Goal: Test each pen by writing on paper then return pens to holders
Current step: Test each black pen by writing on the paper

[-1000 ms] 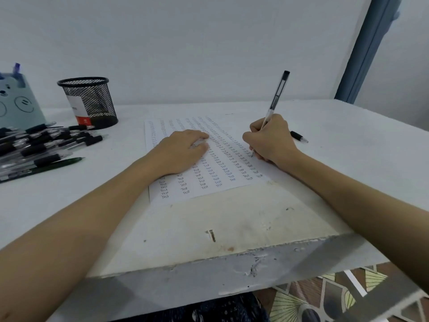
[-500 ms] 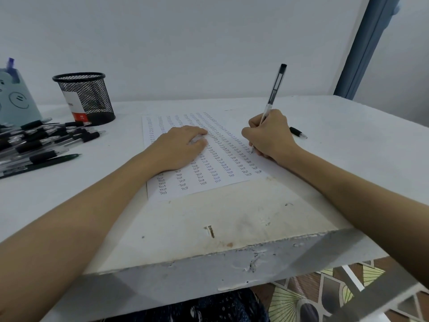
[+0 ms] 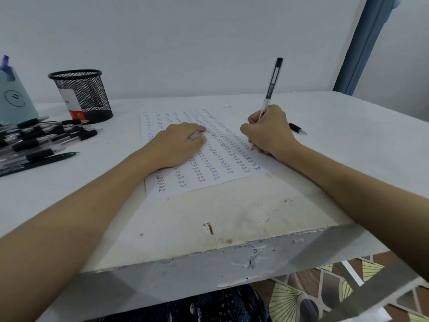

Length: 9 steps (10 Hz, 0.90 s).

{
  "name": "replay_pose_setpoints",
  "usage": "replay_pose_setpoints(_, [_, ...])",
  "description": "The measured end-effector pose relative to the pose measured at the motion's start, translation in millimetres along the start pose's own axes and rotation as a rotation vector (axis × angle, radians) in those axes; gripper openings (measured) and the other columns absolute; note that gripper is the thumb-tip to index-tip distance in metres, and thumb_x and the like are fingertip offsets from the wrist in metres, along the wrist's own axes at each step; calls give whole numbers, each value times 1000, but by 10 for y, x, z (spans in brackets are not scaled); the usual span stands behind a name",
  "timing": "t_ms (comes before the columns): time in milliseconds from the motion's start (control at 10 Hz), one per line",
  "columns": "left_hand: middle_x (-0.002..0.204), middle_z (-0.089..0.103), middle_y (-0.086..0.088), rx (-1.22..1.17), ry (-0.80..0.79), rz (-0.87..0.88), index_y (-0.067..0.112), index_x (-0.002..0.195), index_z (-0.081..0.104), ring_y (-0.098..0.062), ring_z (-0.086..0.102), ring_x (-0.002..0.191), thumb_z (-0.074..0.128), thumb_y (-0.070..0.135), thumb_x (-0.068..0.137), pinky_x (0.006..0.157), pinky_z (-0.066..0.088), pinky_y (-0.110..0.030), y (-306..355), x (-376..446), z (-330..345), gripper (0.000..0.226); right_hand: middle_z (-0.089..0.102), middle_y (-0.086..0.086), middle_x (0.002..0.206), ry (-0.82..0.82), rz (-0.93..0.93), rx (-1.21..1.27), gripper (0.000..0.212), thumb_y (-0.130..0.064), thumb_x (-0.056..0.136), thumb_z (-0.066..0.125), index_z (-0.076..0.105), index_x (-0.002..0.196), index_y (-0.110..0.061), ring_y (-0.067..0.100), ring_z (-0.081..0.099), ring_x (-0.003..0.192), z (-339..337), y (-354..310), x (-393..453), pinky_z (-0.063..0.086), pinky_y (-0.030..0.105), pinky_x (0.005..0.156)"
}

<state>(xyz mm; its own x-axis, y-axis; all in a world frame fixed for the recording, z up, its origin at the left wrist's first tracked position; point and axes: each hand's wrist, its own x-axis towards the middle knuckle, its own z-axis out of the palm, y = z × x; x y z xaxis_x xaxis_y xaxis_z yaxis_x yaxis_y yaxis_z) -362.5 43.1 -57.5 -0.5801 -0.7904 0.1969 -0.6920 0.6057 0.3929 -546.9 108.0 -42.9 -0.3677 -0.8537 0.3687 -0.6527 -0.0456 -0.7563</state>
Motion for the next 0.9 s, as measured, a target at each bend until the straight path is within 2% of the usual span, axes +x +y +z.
replay_pose_setpoints(100, [147, 37, 6, 3, -2, -2, 29, 139, 40, -16, 32, 134, 35, 38, 99, 110, 26, -34, 3, 0, -2, 41, 37, 12, 60, 24, 12, 25, 36, 4, 70, 46, 26, 47, -15, 19, 34, 33, -6, 7, 1, 20, 14, 31])
replay_pose_setpoints(200, [147, 37, 7, 0, 2, -1, 29, 139, 41, -15, 32, 135, 35, 39, 99, 110, 26, -35, 1, -2, -3, 41, 32, 10, 60, 16, -7, 6, 36, 5, 69, 45, 25, 49, -17, 21, 33, 51, 8, 15, 12, 20, 20, 36])
replay_pose_setpoints(300, [148, 37, 6, 4, 4, 0, 28, 139, 41, -15, 32, 135, 35, 38, 99, 111, 25, -35, -3, -1, -7, 42, 35, 11, 61, 22, 4, 2, 35, 3, 70, 46, 27, 49, -17, 21, 31, 55, 8, 20, 20, 21, 24, 41])
replay_pose_setpoints(500, [147, 37, 6, 0, 7, 3, 28, 139, 41, -15, 33, 135, 35, 38, 99, 109, 25, -32, 9, -4, -3, 41, 24, 3, 46, 49, 26, 42, 36, 5, 68, 45, 25, 47, -17, 20, 35, 47, -1, 12, 8, 22, 23, 44])
replay_pose_setpoints(600, [147, 38, 6, -8, 8, 0, 28, 138, 42, -14, 32, 135, 36, 38, 99, 108, 25, -31, 8, -4, -4, 41, 41, 7, 44, 40, 165, 207, 30, 0, 75, 51, 37, 51, -11, 12, 33, 26, -58, -11, 25, 23, 13, 36])
replay_pose_setpoints(700, [147, 38, 6, -15, 6, 0, 29, 138, 42, -14, 33, 134, 36, 38, 99, 108, 25, -32, 5, -3, -1, 41, 45, 5, 48, -48, 264, 328, 19, -3, 78, 57, 45, 65, -10, 11, 29, 27, -123, -55, 37, 22, 15, 39])
replay_pose_setpoints(800, [147, 38, 6, -13, 8, 2, 28, 138, 42, -15, 33, 134, 36, 38, 99, 108, 26, -32, 4, -3, -2, 41, 43, 4, 48, -87, 279, 365, 36, -7, 81, 68, 34, 72, -17, 12, 27, 30, -167, -20, 85, 23, 17, 37])
replay_pose_setpoints(900, [146, 38, 5, -8, 10, 2, 28, 138, 42, -15, 34, 134, 37, 37, 99, 108, 26, -32, 1, -3, -2, 41, 40, -1, 35, -127, 262, 490, 30, -30, 91, 62, 38, 88, -13, 12, 26, 30, -187, -46, 91, 24, 17, 38])
